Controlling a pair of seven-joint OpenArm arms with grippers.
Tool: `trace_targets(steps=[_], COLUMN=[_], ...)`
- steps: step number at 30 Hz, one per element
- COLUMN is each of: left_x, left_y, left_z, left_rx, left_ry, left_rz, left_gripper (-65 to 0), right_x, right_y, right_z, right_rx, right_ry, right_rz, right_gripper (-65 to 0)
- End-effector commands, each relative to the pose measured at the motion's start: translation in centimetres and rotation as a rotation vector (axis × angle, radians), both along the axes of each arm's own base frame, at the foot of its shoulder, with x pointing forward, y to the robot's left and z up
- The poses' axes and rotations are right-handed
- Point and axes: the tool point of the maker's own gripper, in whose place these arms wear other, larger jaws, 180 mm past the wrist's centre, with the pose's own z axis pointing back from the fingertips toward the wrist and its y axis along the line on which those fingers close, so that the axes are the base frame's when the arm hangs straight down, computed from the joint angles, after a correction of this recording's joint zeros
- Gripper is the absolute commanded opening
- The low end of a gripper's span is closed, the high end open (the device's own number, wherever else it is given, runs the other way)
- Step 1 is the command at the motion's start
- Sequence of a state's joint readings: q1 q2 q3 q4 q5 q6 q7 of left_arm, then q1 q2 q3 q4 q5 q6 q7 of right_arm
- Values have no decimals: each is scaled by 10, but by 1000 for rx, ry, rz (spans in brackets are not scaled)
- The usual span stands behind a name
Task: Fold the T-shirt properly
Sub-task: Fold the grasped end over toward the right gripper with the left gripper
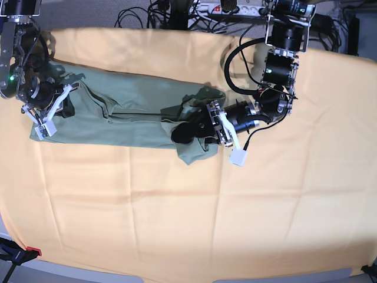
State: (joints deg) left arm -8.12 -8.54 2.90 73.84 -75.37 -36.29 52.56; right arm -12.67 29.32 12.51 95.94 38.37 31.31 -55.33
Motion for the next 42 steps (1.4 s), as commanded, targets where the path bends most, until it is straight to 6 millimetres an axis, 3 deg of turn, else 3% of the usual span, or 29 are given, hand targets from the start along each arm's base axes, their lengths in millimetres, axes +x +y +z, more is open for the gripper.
trace_targets(steps=[1, 11, 16, 24, 28, 37, 42], left_x=[7, 5, 4, 4, 5, 33, 19], left_y=[0, 2, -2, -1, -3, 0, -10], left_z=[14, -21, 0, -10, -1, 13, 6], left_rx=[-13, 183, 81, 188, 202, 286, 282], left_ry=[-48, -19, -69, -52, -63, -98, -68], left_rz=[6, -12, -20, -85, -150, -129, -180], left_gripper=[-349, -351, -351, -351, -351, -351, -351], right_x=[-1, -1, -1, -1, 0, -1, -1], right_y=[-9, -9, -9, -9, -8, -9, -8], right_z=[2, 2, 2, 2, 2, 2, 2], right_rx=[-40, -37, -37, -37, -36, -37, -36], right_ry=[12, 13, 13, 11, 9, 11, 11], right_rz=[2, 2, 2, 2, 2, 2, 2], right_gripper=[-650, -650, -650, -650, -650, -650, -650])
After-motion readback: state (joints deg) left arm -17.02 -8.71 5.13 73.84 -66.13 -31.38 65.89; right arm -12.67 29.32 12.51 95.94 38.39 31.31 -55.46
